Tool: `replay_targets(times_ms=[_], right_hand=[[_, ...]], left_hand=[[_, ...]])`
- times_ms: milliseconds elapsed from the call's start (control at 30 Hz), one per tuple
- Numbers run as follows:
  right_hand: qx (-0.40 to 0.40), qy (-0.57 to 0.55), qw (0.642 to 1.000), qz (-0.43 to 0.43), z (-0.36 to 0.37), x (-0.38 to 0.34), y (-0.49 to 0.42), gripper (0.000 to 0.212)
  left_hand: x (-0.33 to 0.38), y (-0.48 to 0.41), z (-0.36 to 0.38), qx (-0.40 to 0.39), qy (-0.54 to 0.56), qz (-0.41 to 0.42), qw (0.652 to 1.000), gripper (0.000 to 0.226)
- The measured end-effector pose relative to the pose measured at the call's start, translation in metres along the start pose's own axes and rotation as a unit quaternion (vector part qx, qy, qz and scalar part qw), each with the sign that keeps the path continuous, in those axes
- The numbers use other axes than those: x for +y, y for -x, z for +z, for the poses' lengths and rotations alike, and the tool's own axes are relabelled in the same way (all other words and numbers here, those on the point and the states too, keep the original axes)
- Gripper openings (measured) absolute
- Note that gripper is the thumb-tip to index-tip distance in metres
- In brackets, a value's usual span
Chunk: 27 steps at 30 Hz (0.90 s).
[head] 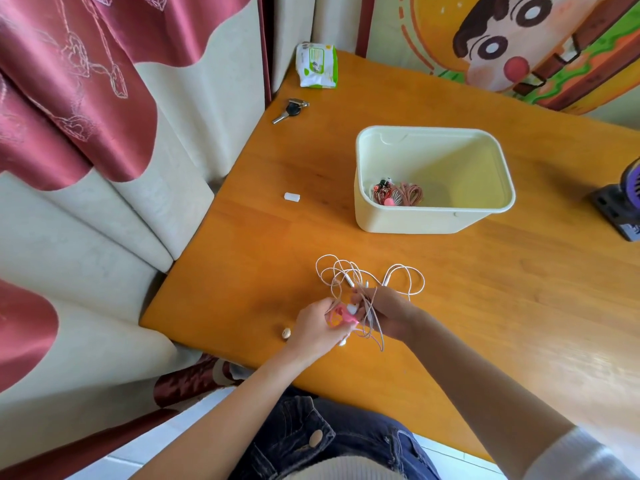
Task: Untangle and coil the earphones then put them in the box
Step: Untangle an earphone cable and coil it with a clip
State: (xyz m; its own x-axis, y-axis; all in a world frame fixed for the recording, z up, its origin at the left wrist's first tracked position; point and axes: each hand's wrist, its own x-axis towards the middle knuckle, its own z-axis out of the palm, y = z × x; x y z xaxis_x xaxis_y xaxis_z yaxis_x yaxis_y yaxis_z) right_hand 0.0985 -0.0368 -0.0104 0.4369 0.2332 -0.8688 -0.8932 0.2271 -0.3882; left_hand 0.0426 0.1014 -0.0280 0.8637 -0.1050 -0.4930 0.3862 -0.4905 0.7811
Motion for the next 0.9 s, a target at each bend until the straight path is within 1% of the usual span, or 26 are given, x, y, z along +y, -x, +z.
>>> replay_targets(times_ms=[33, 100, 133, 233, 267, 333, 400, 433, 500, 533, 600, 633, 667, 733, 767, 800, 833, 867, 900], right_hand=[[-0.005, -0.031, 1.0, 0.003, -0.001, -0.002, 0.001, 0.028], [-0.01, -0.084, 0.996, 0.004, -0.002, -0.006, 0.003, 0.027], [-0.012, -0.093, 0.996, 0.001, -0.004, -0.008, 0.003, 0.026], [-0.019, -0.079, 0.997, 0.002, -0.004, -0.006, 0.003, 0.027], [-0.017, -0.076, 0.997, 0.002, -0.004, -0.006, 0.004, 0.027], [0.011, -0.038, 0.999, -0.014, -0.005, -0.008, 0.004, 0.026], [0.079, 0.078, 0.992, -0.061, -0.01, -0.011, 0.003, 0.025], [0.115, 0.16, 0.976, -0.092, -0.015, -0.012, 0.002, 0.027], [0.152, 0.323, 0.922, -0.149, -0.024, -0.015, 0.0, 0.029], [0.152, 0.388, 0.895, -0.163, -0.026, -0.017, 0.001, 0.028], [0.126, 0.495, 0.843, -0.169, -0.028, -0.018, 0.004, 0.022], [0.111, 0.539, 0.817, -0.171, -0.028, -0.018, 0.005, 0.022], [0.098, 0.578, 0.791, -0.173, -0.026, -0.019, 0.008, 0.026], [0.097, 0.653, 0.729, -0.182, -0.022, -0.021, 0.013, 0.04], [0.118, 0.677, 0.695, -0.211, -0.018, -0.023, 0.018, 0.043], [0.141, 0.68, 0.669, -0.264, -0.012, -0.025, 0.024, 0.043], [0.154, 0.66, 0.658, -0.328, -0.005, -0.026, 0.03, 0.039], [0.147, 0.619, 0.669, -0.385, 0.004, -0.026, 0.036, 0.032], [0.123, 0.574, 0.696, -0.414, 0.013, -0.026, 0.042, 0.025]], left_hand=[[0.002, 0.0, 0.0, 0.011, 0.017, 0.011, 1.0, 0.023], [0.007, 0.001, -0.002, 0.017, 0.081, 0.013, 0.996, 0.014], [0.011, 0.002, -0.004, 0.013, 0.107, 0.007, 0.994, 0.01], [0.016, 0.003, -0.009, 0.004, 0.131, -0.002, 0.991, 0.008], [0.016, 0.004, -0.011, 0.002, 0.127, -0.001, 0.992, 0.013], [0.015, 0.005, -0.017, -0.004, 0.12, 0.0, 0.993, 0.021], [0.014, 0.007, -0.025, -0.005, 0.114, -0.019, 0.993, 0.015], [0.012, 0.008, -0.029, -0.001, 0.121, -0.028, 0.992, 0.01], [0.011, 0.009, -0.037, 0.01, 0.141, -0.052, 0.989, 0.004], [0.009, 0.009, -0.041, 0.02, 0.146, -0.064, 0.987, 0.004], [0.008, 0.01, -0.046, 0.038, 0.15, -0.078, 0.985, 0.007], [0.008, 0.01, -0.047, 0.043, 0.15, -0.079, 0.985, 0.011], [0.009, 0.009, -0.049, 0.048, 0.152, -0.082, 0.984, 0.014], [0.012, 0.01, -0.051, 0.061, 0.174, -0.086, 0.979, 0.009], [0.013, 0.01, -0.051, 0.065, 0.193, -0.087, 0.975, 0.009], [0.015, 0.009, -0.051, 0.067, 0.213, -0.089, 0.971, 0.01], [0.017, 0.009, -0.051, 0.063, 0.235, -0.092, 0.966, 0.015], [0.019, 0.009, -0.051, 0.06, 0.261, -0.096, 0.959, 0.024], [0.023, 0.009, -0.05, 0.054, 0.292, -0.102, 0.95, 0.032]])
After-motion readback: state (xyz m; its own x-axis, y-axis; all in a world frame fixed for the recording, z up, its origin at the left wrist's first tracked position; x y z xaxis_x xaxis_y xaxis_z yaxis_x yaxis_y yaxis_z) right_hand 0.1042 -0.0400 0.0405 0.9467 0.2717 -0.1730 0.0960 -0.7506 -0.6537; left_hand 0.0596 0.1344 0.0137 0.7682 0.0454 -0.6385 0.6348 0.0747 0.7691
